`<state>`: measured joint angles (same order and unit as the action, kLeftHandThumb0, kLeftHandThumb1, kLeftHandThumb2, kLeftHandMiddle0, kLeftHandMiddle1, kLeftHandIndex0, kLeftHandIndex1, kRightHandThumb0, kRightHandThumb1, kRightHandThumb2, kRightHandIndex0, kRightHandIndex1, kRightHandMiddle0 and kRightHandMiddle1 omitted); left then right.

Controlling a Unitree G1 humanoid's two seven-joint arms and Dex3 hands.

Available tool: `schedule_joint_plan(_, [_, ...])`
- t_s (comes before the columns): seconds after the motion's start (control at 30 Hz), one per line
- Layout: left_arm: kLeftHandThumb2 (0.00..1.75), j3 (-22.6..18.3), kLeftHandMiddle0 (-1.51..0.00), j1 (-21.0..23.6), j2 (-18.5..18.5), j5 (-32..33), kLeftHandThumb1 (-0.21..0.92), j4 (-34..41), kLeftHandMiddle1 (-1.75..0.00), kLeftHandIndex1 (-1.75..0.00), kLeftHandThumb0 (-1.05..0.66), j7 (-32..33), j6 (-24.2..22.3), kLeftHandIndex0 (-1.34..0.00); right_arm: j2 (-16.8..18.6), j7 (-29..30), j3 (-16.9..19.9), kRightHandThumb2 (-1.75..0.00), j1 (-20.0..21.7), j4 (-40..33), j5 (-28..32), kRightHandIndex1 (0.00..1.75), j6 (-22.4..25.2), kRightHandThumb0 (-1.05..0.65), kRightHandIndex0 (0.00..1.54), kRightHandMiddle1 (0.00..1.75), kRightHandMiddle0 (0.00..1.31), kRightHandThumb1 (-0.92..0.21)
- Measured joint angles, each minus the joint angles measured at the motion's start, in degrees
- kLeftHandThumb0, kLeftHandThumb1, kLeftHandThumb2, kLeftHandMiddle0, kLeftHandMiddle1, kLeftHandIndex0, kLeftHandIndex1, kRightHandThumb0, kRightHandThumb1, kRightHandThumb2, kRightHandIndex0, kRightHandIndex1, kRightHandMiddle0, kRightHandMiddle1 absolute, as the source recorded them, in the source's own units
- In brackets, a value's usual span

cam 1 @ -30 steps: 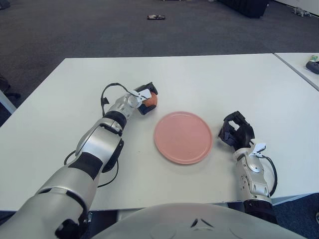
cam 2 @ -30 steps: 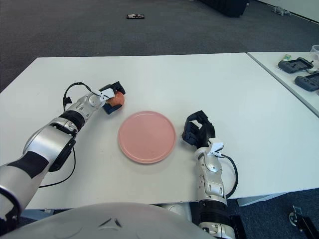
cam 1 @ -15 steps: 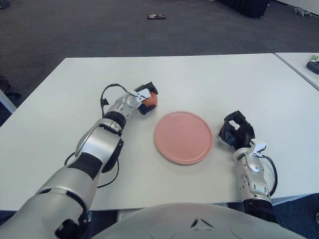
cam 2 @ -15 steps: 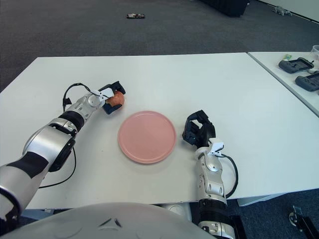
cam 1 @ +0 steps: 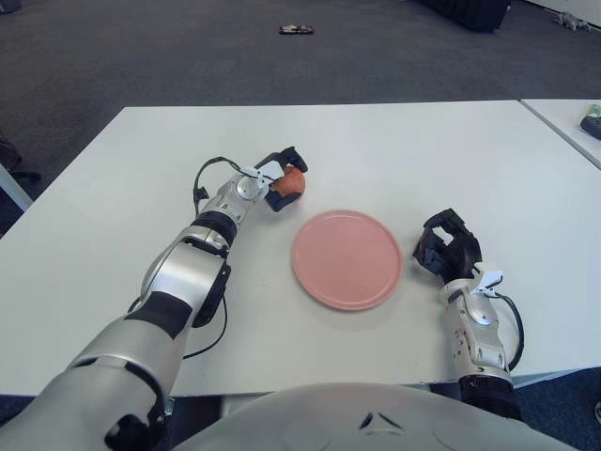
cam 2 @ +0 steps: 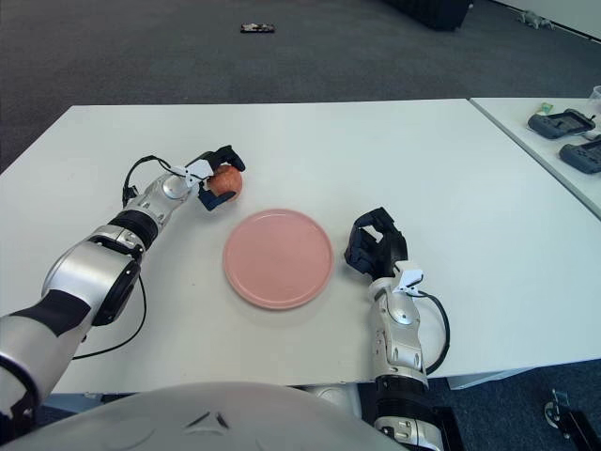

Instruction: Put the apple into the plate.

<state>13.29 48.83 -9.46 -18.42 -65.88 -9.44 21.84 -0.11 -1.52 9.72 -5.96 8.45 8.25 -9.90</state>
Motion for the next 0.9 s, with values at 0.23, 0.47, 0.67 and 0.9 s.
schedule_joint_plan(0.23, [1.60, -1.01, -1.40, -3.52, -0.02, 2.61, 0.09, 12.21, -1.75, -1.75, -0.57, -2.15, 2.03, -0.80, -0.01, -0.14, 0.04, -1.16, 0.36, 0.29, 0.01, 1.75, 0.08, -0.44, 0.94, 1.75, 0.50, -0.45])
schedule_joint_plan(0.47, [1.60, -1.57, -1.39, -9.19, 0.57, 5.35, 0.09, 24.35, -1.75, -1.75, -0.57, -4.21, 1.34, -0.80, -0.03, -0.10, 0.09, -1.12, 0.46, 0.08, 0.03, 1.75, 0.70, -0.43, 0.92, 1.75, 0.48, -0.48])
schedule_joint_plan(0.67, [1.60, -1.18, -1.38, -14.73, 0.99, 6.49, 0.09, 32.04, -1.75, -1.75, -0.57, -6.63, 0.49, -0.80, -0.01, 0.34, 0.08, -1.11, 0.52, -0.42, 0.03, 1.75, 1.88, -0.43, 0.90, 1.75, 0.47, -0.49])
schedule_joint_plan(0.9, [1.60, 0.27, -1.38, -19.58, -0.07, 6.28, 0.09, 42.43, -1.75, -1.75, -0.57, -8.77, -0.09, -0.80, 0.00, 0.39, 0.02, -1.09, 0.48, -0.56, 0.01, 1.75, 2.01, -0.42, 0.90, 1.75, 0.47, -0.50])
